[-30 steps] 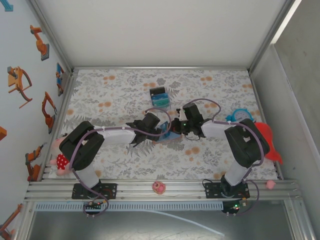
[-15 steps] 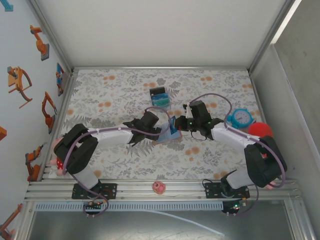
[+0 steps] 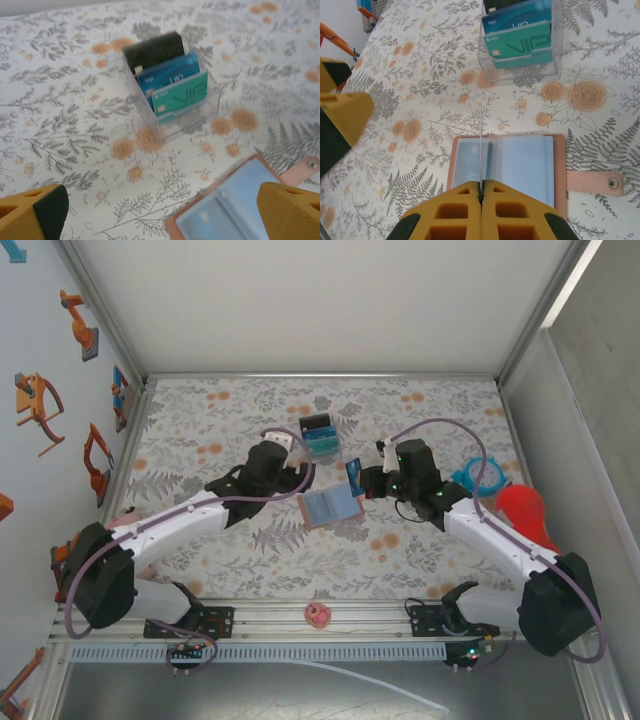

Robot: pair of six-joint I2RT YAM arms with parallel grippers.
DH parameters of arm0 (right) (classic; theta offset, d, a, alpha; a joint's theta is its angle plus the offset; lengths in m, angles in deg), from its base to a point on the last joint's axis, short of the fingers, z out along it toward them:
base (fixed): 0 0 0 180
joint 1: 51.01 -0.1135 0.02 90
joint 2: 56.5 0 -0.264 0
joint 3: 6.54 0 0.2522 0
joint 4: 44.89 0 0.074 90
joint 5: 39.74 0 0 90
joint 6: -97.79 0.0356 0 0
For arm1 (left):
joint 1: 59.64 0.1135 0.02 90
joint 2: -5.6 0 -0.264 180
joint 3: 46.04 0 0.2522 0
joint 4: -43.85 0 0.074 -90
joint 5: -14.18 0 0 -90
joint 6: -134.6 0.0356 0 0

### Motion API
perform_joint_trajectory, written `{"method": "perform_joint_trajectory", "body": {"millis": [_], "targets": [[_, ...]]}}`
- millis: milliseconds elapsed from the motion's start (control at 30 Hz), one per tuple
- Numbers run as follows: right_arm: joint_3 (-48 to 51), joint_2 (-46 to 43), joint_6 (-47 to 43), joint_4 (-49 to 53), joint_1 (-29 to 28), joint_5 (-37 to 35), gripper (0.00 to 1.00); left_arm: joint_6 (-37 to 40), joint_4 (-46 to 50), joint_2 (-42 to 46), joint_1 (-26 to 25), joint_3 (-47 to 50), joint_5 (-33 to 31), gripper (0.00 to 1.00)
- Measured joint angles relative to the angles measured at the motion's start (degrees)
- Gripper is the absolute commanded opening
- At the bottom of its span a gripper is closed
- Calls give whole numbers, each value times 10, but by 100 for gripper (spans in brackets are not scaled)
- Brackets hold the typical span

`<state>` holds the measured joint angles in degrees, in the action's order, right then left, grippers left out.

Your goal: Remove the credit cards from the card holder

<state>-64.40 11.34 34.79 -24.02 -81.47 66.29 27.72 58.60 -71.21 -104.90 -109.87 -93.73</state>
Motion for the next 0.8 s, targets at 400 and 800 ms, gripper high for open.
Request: {"method": "perform_joint_trajectory", "body": {"millis": [400,800], "targets": [[-16,-46,-114,33,-38,41,0,116,-63,62,75,45,214,97],[-97,-14,-230,111,-78,124,0,283,-2,31,93,15,493,84]]}}
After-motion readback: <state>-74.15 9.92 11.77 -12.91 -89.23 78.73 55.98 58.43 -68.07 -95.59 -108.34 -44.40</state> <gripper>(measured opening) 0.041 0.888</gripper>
